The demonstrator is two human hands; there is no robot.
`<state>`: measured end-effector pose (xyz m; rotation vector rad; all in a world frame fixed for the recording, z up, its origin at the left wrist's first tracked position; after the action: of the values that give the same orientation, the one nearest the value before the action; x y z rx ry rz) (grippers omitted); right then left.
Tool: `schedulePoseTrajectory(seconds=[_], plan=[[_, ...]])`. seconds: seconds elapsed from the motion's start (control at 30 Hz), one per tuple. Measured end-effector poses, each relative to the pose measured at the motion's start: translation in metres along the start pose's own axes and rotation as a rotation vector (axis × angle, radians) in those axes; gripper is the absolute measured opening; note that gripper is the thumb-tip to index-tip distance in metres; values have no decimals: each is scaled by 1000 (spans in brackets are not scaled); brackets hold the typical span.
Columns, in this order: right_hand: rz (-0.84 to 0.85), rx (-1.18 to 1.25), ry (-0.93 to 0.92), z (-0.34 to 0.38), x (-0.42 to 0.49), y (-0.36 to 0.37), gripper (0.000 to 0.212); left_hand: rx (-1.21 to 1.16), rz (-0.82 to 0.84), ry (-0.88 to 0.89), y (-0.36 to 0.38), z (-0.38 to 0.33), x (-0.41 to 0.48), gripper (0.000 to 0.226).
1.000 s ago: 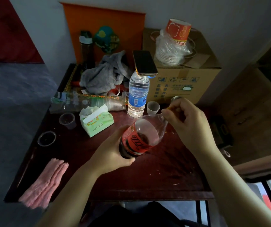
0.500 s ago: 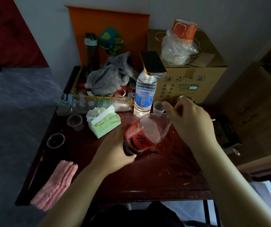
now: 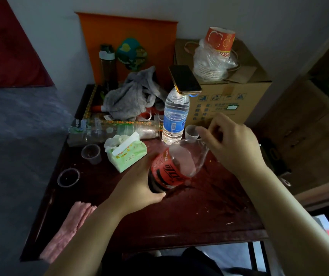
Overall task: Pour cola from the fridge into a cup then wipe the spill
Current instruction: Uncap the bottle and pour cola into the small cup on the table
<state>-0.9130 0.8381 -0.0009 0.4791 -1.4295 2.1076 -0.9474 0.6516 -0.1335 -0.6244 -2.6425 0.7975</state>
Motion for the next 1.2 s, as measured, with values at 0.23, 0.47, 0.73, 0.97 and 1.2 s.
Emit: schedulePoseTrajectory(seconds=[0.23,0.47,0.73,0.97,1.2], plan=[[-59,13,42,8,0,-3,33,-32,-14,-10,-2,6,0,84],[28,24,-236,24,-6,0,37,-36,15,3,-4,6,-8,82],[-63,-52,-31,28,-6,-4,36,-53,-73,36,-11,5,-12,85],[8,196,-348,40,-15,-11,35,-78,-13,35,-8,2,-14,84],[-49,-91,117,20,-19,-11,37,-8,-83,70,-12,0,-14,82]])
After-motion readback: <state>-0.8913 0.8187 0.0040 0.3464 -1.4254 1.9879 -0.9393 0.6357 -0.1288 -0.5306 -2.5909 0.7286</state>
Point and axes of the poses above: each hand's wrist, its own x-axis towards the middle knuckle, its own y-axis out of the palm, z = x × y, the point moved 8 cm from there along x, towards the middle knuckle, and after that the axes turned 8 degrees about -z, right-handed, at the moved point
